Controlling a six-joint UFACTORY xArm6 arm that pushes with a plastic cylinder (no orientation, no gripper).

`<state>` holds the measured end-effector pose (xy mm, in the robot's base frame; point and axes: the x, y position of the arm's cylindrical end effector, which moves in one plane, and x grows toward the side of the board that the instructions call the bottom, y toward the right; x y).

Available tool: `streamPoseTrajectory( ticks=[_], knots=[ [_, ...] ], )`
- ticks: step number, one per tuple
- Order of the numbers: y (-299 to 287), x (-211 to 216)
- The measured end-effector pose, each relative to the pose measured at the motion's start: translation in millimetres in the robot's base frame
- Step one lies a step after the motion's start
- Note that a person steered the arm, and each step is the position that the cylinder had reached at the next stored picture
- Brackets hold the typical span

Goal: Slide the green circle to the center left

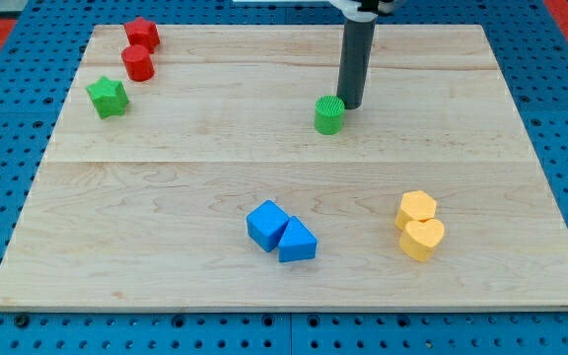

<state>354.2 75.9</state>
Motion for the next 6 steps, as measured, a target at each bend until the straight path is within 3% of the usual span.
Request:
streamPoseTrajectory(
  ticks=[1, 3, 5, 6],
  knots=[
    [-51, 29],
    [-29, 54],
    [-174, 63],
    [-216, 63]
  ],
)
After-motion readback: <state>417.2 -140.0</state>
